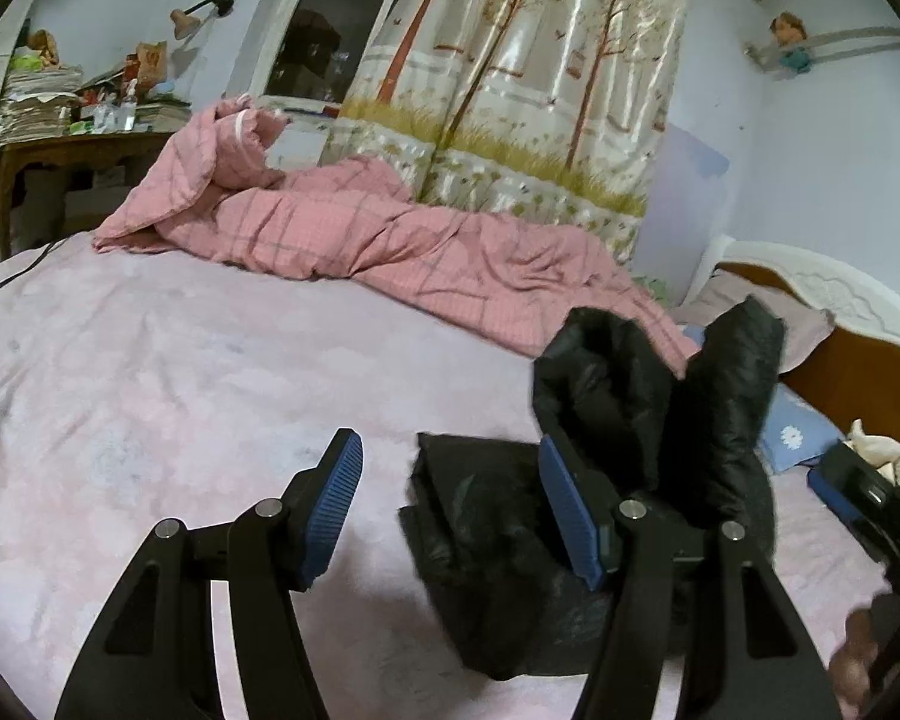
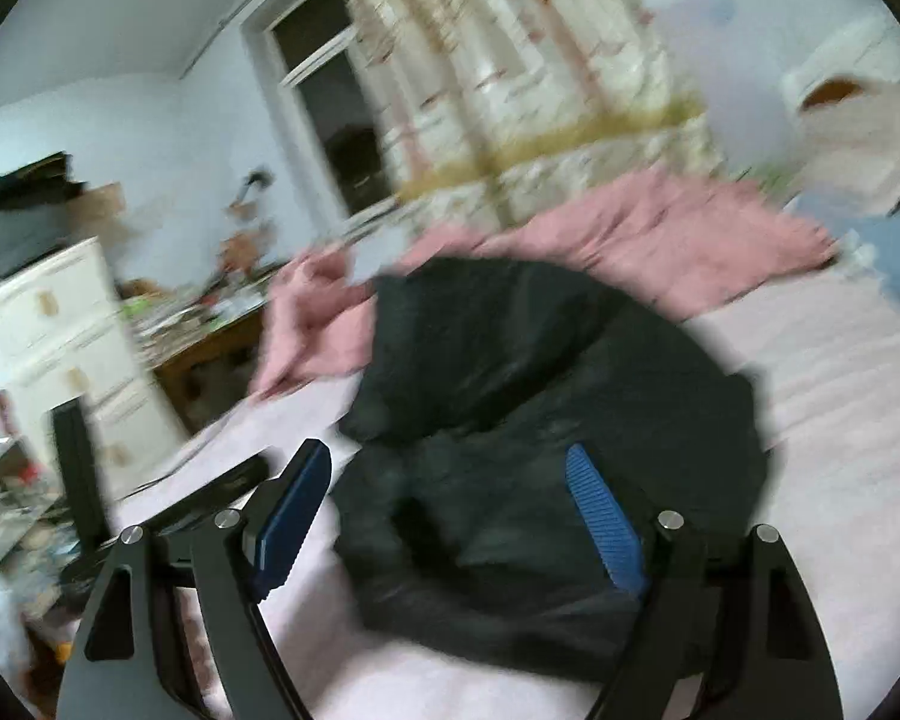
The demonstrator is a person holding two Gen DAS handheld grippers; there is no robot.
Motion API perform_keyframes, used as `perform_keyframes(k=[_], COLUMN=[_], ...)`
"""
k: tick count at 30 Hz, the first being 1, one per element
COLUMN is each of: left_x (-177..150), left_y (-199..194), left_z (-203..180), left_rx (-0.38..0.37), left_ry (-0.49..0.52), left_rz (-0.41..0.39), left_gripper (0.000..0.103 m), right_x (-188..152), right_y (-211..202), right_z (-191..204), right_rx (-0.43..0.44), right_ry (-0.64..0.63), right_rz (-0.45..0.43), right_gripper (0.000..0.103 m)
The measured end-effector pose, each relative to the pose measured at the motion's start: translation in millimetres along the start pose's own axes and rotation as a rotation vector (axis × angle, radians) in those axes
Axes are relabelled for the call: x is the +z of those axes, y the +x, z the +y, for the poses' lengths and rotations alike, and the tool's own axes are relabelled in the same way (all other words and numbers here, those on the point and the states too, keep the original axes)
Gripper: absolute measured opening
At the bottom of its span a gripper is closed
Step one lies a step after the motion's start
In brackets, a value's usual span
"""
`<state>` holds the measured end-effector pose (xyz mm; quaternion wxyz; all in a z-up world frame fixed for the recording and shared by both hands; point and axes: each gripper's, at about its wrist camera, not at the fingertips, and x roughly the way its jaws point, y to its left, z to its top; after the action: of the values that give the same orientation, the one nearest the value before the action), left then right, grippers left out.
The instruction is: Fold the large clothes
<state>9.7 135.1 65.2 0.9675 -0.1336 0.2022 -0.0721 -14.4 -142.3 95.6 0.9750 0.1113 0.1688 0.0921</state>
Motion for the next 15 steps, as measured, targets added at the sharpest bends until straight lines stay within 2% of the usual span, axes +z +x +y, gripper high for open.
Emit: perform_keyframes(k=[2, 3, 4, 6, 9, 11, 15], left_x=[-1, -1, -2, -3, -5, -5, -4], left_y=[-3, -6, -8, -12, -21, -23, -14], left_z=[-7, -11, -17, -27, -34, -38, -38], left_rx=[-0.020, -0.026, -0.037, -0.073, -0.164, -0.185, -0.147], left_ry=[0.024, 0.039, 0.058, 0.086, 0.083, 0.097, 0.101], left_rz=[-0.018, -0.028, -0.043, -0.070, -0.125, -0.134, -0.111], left_gripper=[0.060, 0.060, 0.060, 0.062, 0.072, 0.072, 0.072], right_x=[8, 12, 13, 14, 0, -15, -38], right_y=[8, 17, 26, 45, 85, 102, 105], right_z=[-4, -6, -9, -12, -6, 7, 20], right_rx=[-0.120, -0.153, -0.147, -0.093, 0.080, 0.139, 0.184], right_ry=[-0.052, -0.067, -0.066, -0.060, -0.058, -0.122, -0.175], right_rz=[-0.001, 0.018, 0.039, 0.111, 0.291, 0.359, 0.362], right_gripper=[0.073, 0.064, 0.061, 0.061, 0.061, 0.060, 0.060])
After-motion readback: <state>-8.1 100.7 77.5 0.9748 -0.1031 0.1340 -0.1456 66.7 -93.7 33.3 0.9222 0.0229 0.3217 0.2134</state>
